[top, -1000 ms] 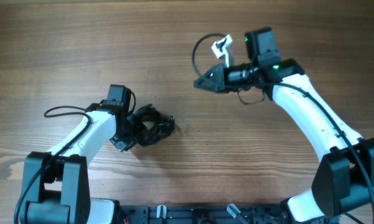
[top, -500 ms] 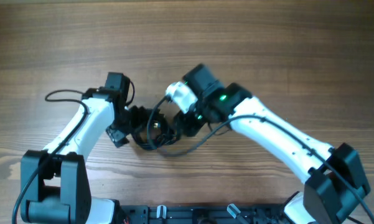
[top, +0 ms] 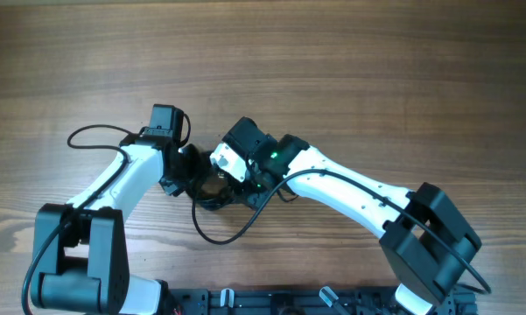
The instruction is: Untangle cables
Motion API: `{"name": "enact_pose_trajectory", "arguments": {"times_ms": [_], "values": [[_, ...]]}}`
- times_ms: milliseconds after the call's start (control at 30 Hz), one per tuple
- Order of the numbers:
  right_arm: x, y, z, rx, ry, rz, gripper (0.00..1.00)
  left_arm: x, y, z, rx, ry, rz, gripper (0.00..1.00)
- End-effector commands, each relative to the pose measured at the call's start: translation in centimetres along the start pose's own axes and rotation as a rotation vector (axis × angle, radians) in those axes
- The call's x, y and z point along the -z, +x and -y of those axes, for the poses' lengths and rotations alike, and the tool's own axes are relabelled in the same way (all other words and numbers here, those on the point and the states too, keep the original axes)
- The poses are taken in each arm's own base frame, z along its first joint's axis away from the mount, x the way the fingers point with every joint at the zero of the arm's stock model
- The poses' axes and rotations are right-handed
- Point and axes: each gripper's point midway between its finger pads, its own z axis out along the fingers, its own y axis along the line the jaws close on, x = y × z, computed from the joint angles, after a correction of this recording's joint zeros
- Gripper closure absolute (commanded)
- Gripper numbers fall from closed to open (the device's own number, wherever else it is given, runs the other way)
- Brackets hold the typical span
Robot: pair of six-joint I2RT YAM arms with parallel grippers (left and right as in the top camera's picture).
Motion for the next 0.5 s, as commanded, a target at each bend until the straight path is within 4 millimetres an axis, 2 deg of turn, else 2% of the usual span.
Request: {"name": "enact_pose_trajectory", "arguments": {"times_ms": [0,67,100,200,233,267,300,367,467], "values": [[-0.5,-0.5,-0.1,-0.018,-0.014,0.009,0.57,-1.1,0.0,-1.3,0.009,-0.038,0.018,0.58],[-0.5,-0.8,-0.1,-0.032,-0.015,0.023,0.83,-1.1,-0.3,-1.6,0.008,-0.058,0.037,0.67],[-0.5,-1.1,0.0,-0.043,-0.014,0.036,0.88,-1.1,-0.4,-1.7,0.008,-0.061,0.040,0.70],[-0.5,-1.7,-0.4,-0.035,-0.038,0.060,0.91,-1.1,-0.3,-1.7,0.009,-0.063,0.039,0.77],[-0.5,-1.7,-0.4,-0.030,-0.038,0.060,0.86,-1.1,-0.3,-1.8,0.009,-0.063,0.038,0.77],[-0.5,-1.7,-0.4,-0.028,-0.037,0.061,0.67,-1.1,-0.3,-1.8,0.009,-0.065,0.037,0.78],[-0.5,-1.8,-0.3,-0.026,-0.033,0.065,0.60,-1.2,-0.2,-1.9,0.010,-0.066,0.035,0.78],[-0.8,-1.8,-0.2,-0.023,-0.031,0.077,0.51,-1.3,-0.1,-2.0,0.010,-0.069,0.031,0.78],[-1.6,-1.1,-0.2,-0.001,-0.032,0.061,0.50,-1.3,0.0,-2.1,0.011,-0.071,0.029,0.78]]}}
